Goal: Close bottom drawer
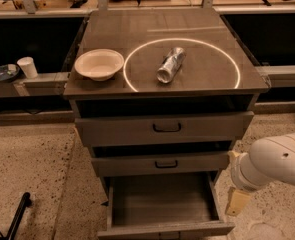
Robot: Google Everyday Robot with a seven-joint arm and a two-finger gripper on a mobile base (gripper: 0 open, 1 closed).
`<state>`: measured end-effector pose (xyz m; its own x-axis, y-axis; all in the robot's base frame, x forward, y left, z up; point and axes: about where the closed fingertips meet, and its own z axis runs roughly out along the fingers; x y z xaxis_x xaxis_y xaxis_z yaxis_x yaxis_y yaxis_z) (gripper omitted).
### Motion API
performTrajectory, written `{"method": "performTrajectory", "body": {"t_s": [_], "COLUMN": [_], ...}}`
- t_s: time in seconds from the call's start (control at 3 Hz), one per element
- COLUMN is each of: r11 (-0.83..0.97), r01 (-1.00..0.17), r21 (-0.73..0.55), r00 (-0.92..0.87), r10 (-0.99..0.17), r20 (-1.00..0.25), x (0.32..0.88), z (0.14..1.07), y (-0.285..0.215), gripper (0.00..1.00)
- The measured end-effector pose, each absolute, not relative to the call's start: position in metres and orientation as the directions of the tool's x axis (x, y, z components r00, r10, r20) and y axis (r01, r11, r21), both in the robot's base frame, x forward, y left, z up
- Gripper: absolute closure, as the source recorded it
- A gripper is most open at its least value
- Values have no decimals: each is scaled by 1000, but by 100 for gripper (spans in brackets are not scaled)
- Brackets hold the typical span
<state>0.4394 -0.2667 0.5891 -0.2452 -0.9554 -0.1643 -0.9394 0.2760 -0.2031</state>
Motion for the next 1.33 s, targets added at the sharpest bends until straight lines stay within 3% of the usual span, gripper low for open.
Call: {"method": "performTrajectory", "body": {"t_s": [0.33, 1.0, 1.33], "r11": [246, 147, 86], "r01": [-955, -989, -993], "r21": [-165, 17, 76], "r00": [-215, -142, -110], "r10": [-959, -904, -900], "r20": [-183, -403, -422], "x": [433, 394, 367], "z": [538, 388, 339], "y": [-262, -226, -212], "gripper": [0, 2, 32]}}
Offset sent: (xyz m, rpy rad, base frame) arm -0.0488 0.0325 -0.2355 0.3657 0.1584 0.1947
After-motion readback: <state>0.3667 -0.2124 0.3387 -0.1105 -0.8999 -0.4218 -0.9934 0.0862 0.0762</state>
